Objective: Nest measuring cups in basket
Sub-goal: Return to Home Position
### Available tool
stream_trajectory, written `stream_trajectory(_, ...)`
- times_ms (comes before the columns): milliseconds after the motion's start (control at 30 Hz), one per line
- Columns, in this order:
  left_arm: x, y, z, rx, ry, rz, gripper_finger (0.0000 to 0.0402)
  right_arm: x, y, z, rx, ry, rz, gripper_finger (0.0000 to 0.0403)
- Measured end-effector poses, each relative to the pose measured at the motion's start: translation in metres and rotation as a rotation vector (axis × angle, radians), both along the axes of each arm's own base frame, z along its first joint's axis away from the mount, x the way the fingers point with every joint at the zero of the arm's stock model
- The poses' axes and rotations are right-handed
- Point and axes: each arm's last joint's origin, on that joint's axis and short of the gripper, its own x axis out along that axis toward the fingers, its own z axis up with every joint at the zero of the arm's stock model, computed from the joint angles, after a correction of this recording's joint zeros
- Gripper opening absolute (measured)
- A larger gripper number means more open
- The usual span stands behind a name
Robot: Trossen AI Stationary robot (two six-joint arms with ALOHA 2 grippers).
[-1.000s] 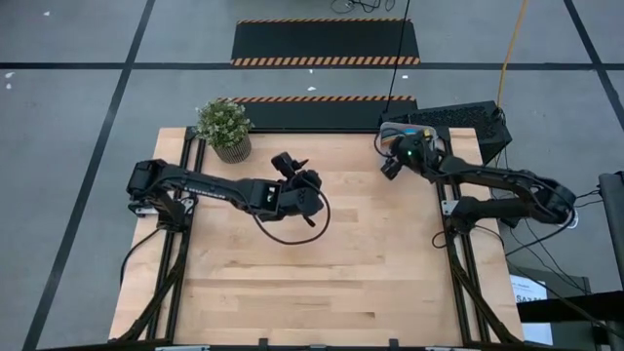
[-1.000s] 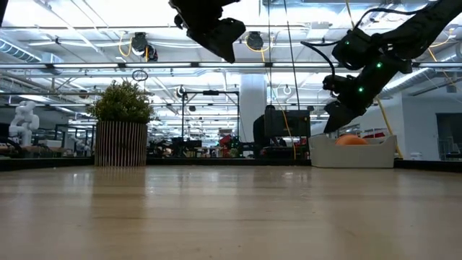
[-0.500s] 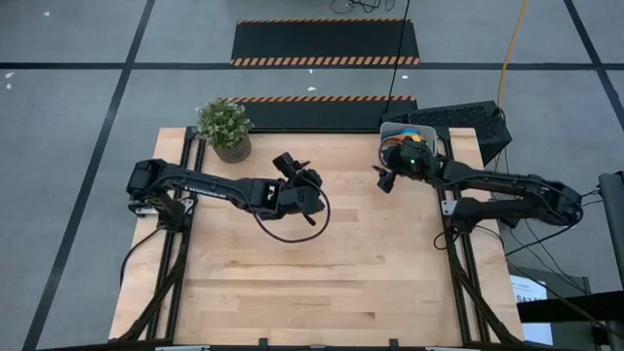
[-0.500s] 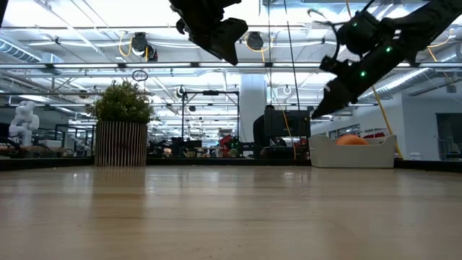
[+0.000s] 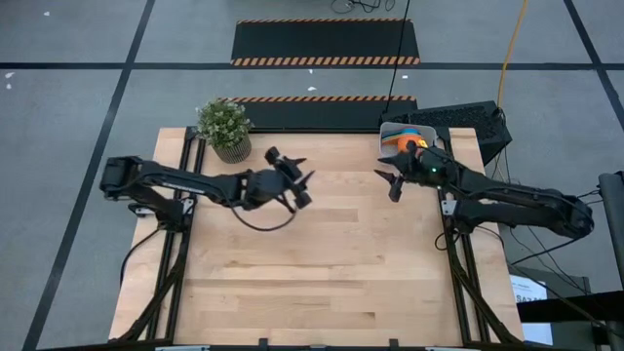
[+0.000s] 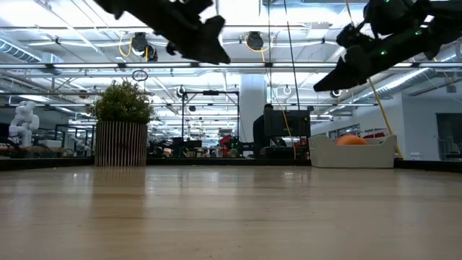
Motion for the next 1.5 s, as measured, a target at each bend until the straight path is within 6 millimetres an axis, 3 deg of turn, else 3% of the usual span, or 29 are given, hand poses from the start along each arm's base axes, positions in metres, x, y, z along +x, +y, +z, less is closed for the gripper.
stream_trajectory(100,-0.023,0.000,0.005,-0.003,-0.017,0.001,0.0146,-0.003,0.003,0.003,-0.042,-0.063,0.051,0.0123)
stream_trajectory(233,-0.051,-0.006,0.013,-0.028,-0.083,-0.043,0.0040,-0.007,0.007,0.002,-0.075,-0.127,0.106,0.0052)
stream_trajectory(300,-0.064,-0.009,0.015,-0.054,-0.157,-0.089,0.0012,-0.009,0.009,0.003,-0.083,-0.157,0.136,0.0017)
stream_trajectory(533,-0.105,-0.020,-0.002,-0.022,-0.351,-0.312,0.0012,-0.011,0.016,0.005,-0.017,-0.218,0.238,0.0008)
stream_trajectory(800,-0.146,-0.019,-0.033,-0.035,-0.472,-0.330,0.0018,-0.005,0.034,0.003,0.074,-0.223,0.383,0.0003)
stream_trajectory(1067,-0.159,-0.026,-0.046,-0.110,-0.493,-0.364,0.0018,-0.001,0.055,-0.004,0.095,-0.219,0.350,0.0000)
stream_trajectory(1233,-0.163,-0.030,-0.041,-0.083,-0.510,-0.392,0.0004,-0.001,0.070,-0.007,0.062,-0.185,0.454,0.0000)
stream_trajectory(1500,-0.166,-0.038,-0.040,-0.054,-0.494,-0.444,0.0005,-0.016,0.072,-0.014,0.073,-0.131,0.373,0.0000)
